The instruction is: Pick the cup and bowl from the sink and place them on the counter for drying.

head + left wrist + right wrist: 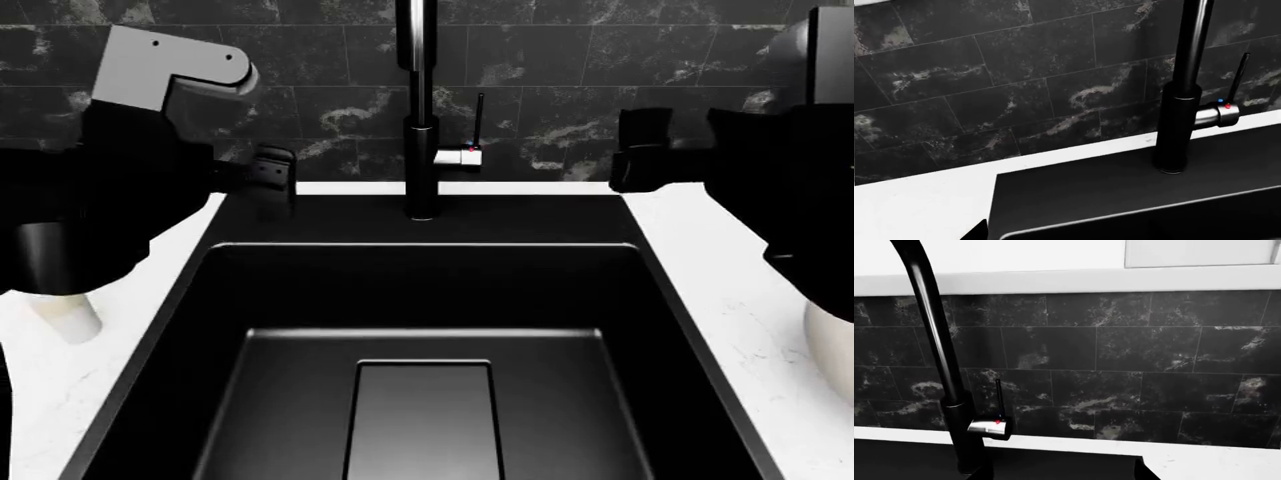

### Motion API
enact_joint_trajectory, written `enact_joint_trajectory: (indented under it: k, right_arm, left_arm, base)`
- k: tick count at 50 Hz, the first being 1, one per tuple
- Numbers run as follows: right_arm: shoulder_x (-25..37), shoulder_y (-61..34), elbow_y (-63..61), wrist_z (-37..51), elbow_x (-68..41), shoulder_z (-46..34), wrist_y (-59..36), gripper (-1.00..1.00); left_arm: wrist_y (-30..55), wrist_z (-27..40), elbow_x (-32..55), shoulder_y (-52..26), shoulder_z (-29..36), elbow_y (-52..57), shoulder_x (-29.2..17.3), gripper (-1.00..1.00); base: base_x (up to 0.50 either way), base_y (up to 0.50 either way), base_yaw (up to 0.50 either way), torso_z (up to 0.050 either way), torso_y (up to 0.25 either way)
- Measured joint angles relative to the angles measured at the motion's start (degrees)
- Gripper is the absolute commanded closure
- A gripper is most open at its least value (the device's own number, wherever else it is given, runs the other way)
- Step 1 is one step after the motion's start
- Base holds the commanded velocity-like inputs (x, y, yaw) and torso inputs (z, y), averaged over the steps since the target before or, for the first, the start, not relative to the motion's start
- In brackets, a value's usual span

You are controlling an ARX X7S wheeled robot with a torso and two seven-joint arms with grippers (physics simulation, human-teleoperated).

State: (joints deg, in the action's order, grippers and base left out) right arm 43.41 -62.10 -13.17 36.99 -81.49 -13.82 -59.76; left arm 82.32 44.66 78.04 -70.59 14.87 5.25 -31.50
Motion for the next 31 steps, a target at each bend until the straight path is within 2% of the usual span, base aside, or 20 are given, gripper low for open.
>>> enact_joint_trajectory:
  k: [31]
  right_arm:
    - [-5.23,-14.36,11.01,-8.74,10.1,-6.68,1.18,-1.0]
  left_arm:
    - [-5.45,-7.92,-7.97,-11.57,6.39,-7.34,2.92,-1.0]
  base:
    - [0.0,0.0,0.0,0.0,0.0]
